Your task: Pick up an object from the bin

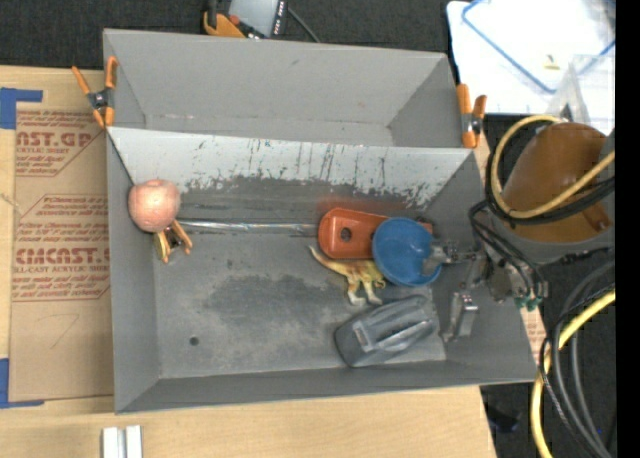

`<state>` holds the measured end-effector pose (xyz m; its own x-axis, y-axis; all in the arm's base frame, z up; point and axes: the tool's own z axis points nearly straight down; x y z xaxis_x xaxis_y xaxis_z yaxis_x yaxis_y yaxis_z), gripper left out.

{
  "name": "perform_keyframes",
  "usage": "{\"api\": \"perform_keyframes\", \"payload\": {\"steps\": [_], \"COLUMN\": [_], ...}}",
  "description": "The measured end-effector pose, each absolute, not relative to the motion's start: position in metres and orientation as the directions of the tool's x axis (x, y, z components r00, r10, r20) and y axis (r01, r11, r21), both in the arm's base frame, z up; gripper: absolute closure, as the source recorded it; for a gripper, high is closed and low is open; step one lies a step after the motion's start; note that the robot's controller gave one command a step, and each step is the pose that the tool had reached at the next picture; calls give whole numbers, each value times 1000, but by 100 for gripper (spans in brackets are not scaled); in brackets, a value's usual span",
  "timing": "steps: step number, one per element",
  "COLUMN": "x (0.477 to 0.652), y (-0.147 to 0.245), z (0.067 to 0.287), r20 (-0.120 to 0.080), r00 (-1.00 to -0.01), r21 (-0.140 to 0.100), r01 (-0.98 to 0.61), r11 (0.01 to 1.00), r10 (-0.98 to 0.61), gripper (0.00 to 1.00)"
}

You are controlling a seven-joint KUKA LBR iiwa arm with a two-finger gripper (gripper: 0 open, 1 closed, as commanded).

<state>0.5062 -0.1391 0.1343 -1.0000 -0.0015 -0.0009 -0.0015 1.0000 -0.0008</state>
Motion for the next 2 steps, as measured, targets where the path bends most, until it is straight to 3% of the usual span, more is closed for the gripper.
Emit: {"api": "perform_keyframes", "payload": {"steps": [1,2], "x": [506,487], "y": [-139,-138], "z": [134,70], "r20": [-1,-4], "r00": [-1000,-995], "r21": [-1,-2], "r01": [-2,-103], "r11": [1000,995], "r10": [-2,-103], "gripper": [0,100]}}
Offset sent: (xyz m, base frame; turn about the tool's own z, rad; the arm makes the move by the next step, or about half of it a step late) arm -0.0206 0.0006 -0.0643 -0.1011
